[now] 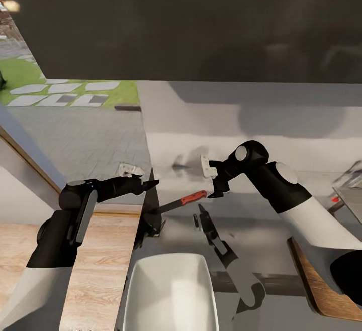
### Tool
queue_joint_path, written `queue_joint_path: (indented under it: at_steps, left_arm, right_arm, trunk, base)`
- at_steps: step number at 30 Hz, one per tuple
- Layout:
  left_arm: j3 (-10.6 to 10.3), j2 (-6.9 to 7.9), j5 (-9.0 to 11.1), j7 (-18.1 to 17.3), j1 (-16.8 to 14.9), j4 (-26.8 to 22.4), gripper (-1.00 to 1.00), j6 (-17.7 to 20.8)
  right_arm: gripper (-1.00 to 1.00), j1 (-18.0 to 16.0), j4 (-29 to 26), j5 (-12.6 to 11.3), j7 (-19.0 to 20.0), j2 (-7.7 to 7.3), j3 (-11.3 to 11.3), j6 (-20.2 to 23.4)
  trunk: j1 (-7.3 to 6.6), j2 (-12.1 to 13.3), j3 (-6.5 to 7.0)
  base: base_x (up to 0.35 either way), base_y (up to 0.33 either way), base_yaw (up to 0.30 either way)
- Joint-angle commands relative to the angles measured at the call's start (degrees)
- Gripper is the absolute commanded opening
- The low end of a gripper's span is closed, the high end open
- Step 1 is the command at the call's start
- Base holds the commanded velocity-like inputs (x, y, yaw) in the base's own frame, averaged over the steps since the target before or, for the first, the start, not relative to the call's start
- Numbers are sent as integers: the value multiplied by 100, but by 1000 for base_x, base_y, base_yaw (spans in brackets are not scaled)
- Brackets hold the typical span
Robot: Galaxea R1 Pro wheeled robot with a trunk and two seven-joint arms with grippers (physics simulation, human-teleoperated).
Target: In the kitchen, take the Vidalia onion out of the sink, dice it on the chopping board with the paring knife, put the diced onion into the bowl on the countertop, then place both the paring knife and the chopping board into the sink.
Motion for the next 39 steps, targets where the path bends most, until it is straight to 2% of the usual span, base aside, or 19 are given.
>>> queue_joint_path:
  at_steps: [1,12,13,18,24,39]
  left_arm:
    - [1,3,15,0,-6,-6,100,42]
    - [48,5,15,-3,-7,-11,100,55]
    - [140,9,15,-16,-7,-30,100,71]
    - [309,12,15,-84,-7,-185,100,92]
    - [326,12,15,-230,-7,-203,100,94]
    - [328,12,15,-249,-7,-205,100,94]
  right_arm:
    - [100,-7,-8,13,19,-4,13,60]
    - [100,-7,-8,13,10,-4,-4,59]
    - [100,-7,-8,12,9,-4,-17,60]
    - [100,-7,-8,12,5,-2,-34,60]
    - [100,-7,-8,9,3,-4,-40,60]
    - [100,-7,-8,4,0,3,-57,67]
  trunk:
    - [3,-11,-20]
    - [3,-11,-119]
    - [3,-11,-128]
    - [3,-11,-174]
    - [3,-11,-228]
    - [3,-11,-302]
  base:
    - [0,0,0]
    - [0,0,0]
    - [0,0,0]
    - [0,0,0]
    - [0,0,0]
    - [0,0,0]
